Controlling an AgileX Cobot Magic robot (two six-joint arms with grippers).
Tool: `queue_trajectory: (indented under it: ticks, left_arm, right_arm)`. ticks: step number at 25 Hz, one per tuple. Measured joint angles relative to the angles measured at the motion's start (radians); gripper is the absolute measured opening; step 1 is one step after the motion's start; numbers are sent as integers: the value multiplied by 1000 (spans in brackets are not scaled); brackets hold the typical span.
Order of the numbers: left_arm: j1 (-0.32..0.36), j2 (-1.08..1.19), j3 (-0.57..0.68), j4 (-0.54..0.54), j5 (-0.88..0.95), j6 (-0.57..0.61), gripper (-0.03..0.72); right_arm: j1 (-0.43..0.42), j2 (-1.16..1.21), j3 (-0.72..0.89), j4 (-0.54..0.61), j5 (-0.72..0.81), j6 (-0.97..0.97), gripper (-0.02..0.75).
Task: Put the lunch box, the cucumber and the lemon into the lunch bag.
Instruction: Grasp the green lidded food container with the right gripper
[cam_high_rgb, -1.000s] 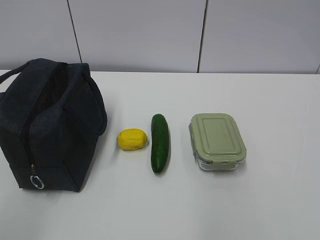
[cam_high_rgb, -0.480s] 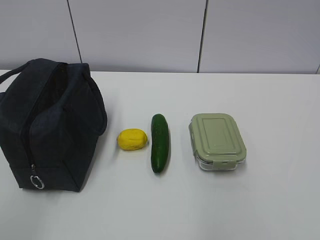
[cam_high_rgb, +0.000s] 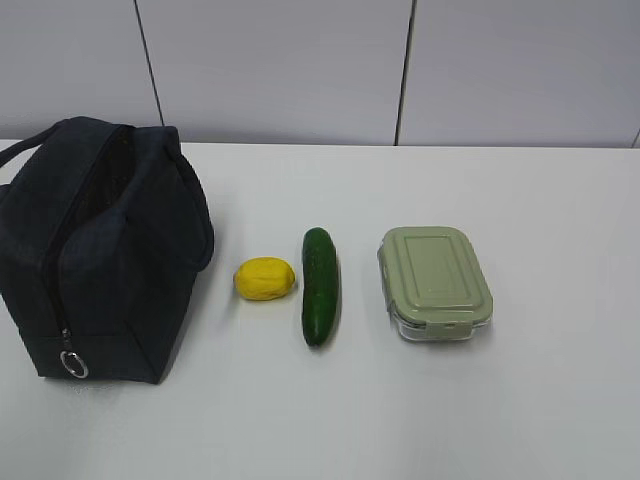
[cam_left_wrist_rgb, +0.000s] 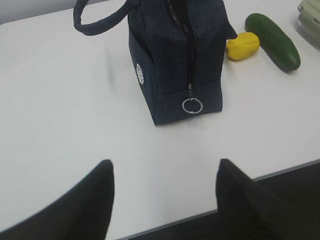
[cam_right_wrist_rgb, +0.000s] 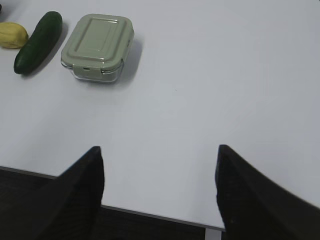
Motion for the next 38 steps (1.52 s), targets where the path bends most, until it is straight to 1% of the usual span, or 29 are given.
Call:
queue_trajectory:
  ticks: [9, 12, 17, 24, 29, 35, 38]
  left_arm:
    - [0, 0, 0, 20, 0, 0, 447]
    - [0, 0, 0, 21, 0, 0, 447]
    - [0, 0, 1, 21, 0, 0, 447]
    - [0, 0, 1, 21, 0, 0, 447]
    - [0, 0, 1, 21, 0, 0, 447]
    - [0, 0, 1, 21, 0, 0, 447]
    - [0, 0, 1, 21, 0, 0, 447]
  right_arm:
    - [0, 0, -6, 3, 0, 0, 517]
    - [0, 0, -22, 43, 0, 15, 517]
    - [0, 21, -24, 197, -2, 57, 513]
    - [0, 228, -24, 374, -78, 32, 494]
    - [0, 422, -24, 530, -135, -76, 494]
    - [0, 650, -25, 724, -181, -279, 494]
    - [0, 754, -47, 780, -186, -363, 494]
